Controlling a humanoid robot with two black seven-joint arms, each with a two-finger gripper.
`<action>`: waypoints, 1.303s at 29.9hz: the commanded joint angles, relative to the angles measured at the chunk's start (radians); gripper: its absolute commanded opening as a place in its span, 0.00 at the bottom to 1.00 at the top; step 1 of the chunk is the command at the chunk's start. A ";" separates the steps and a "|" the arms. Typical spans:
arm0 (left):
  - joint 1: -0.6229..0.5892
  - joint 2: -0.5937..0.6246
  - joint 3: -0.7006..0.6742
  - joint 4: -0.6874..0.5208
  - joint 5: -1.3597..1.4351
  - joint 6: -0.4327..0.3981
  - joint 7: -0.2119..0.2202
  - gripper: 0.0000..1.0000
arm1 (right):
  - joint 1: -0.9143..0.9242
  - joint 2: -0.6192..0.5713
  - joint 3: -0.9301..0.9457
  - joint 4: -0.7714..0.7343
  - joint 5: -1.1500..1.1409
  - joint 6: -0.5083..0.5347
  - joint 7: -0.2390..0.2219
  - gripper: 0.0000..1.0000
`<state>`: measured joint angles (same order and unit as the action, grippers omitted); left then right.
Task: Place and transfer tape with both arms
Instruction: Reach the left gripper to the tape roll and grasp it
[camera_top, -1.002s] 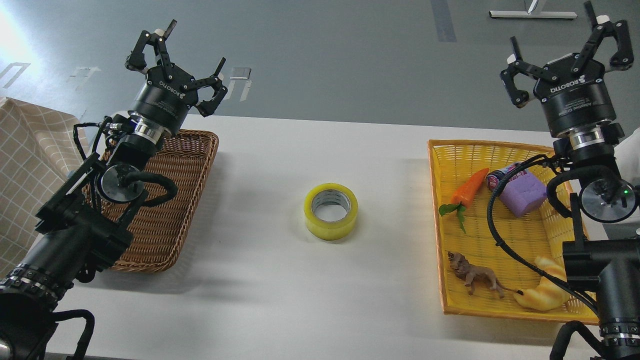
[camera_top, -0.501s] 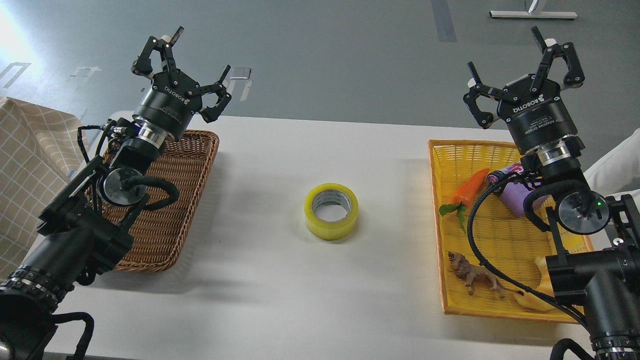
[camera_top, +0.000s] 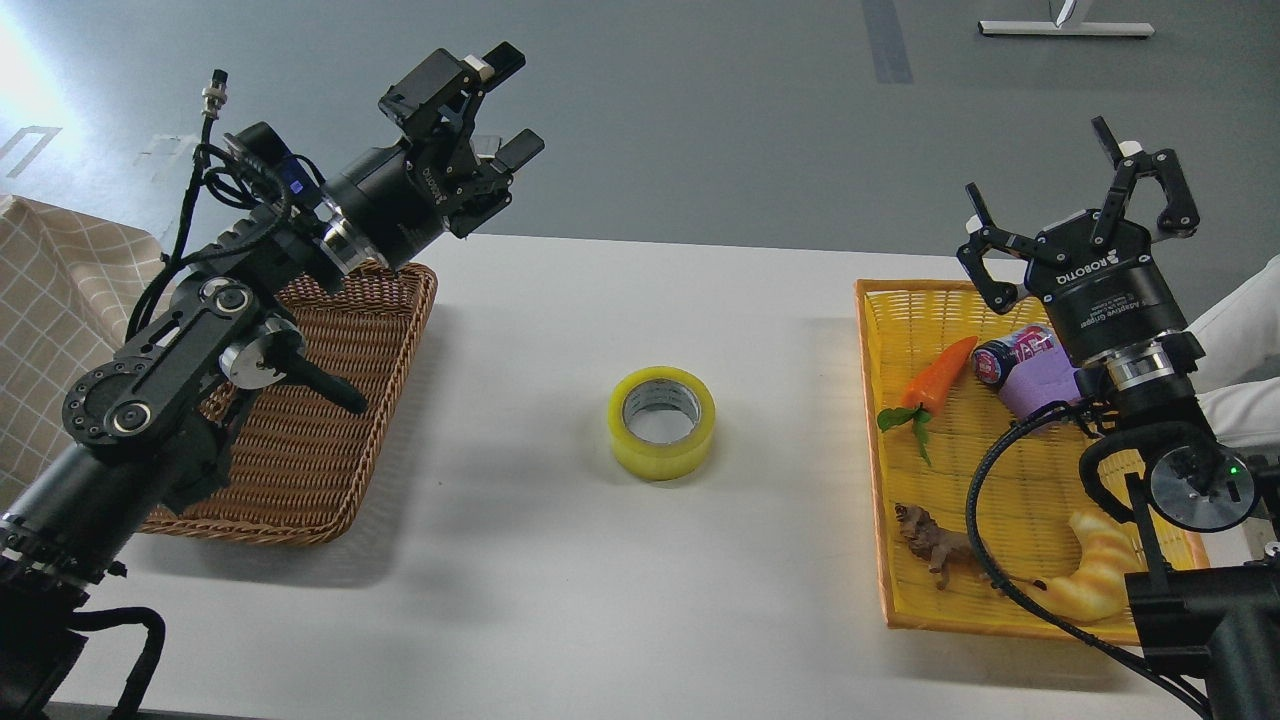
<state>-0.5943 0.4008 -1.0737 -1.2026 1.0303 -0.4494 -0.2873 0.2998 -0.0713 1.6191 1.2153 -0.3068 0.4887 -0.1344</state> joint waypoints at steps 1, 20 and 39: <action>-0.027 0.053 0.055 -0.031 0.069 0.000 -0.009 0.98 | -0.014 -0.004 0.012 0.004 0.000 0.000 0.001 0.99; -0.308 0.155 0.527 -0.037 0.388 0.005 0.052 0.98 | -0.042 -0.001 0.012 0.004 0.000 0.000 0.004 1.00; -0.358 0.079 0.644 -0.037 0.560 -0.005 0.123 0.98 | -0.051 0.005 0.010 0.003 0.000 0.000 0.009 1.00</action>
<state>-0.9363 0.4942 -0.4684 -1.2391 1.5892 -0.4543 -0.1645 0.2508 -0.0660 1.6291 1.2166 -0.3067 0.4887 -0.1257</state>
